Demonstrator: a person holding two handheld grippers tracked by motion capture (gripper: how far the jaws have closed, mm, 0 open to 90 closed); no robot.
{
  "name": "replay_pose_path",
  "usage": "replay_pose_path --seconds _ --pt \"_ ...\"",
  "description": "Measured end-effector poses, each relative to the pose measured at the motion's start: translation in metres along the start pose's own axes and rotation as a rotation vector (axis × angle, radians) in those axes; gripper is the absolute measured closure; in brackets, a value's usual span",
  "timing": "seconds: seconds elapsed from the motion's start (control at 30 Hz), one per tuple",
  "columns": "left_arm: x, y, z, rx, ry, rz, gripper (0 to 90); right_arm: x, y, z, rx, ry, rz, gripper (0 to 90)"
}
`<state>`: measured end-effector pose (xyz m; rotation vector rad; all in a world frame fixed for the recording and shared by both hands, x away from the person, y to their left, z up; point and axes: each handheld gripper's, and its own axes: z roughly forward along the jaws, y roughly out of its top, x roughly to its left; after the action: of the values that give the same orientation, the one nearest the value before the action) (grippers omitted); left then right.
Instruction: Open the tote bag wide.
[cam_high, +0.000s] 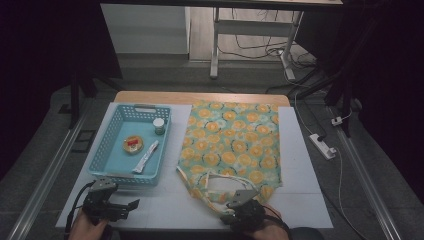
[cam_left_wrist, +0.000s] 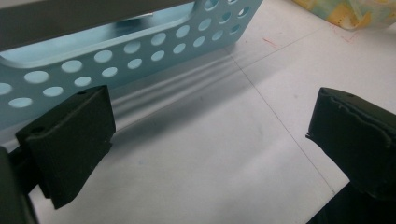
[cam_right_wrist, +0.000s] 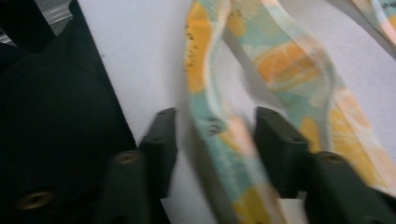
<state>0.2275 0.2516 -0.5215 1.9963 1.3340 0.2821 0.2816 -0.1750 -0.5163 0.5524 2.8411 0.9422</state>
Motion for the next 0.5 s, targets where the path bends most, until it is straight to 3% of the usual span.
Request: replay_pose_path --seconds 0.17,0.5 --pt "0.0 0.0 0.0 0.0 0.002 0.001 0.9 -0.006 -0.002 -0.005 0.0 0.014 0.01 88.3" --pt "0.0 0.0 0.0 0.003 0.0 -0.005 1.2 -0.009 0.01 -0.027 -0.076 0.042 0.028 89.9"
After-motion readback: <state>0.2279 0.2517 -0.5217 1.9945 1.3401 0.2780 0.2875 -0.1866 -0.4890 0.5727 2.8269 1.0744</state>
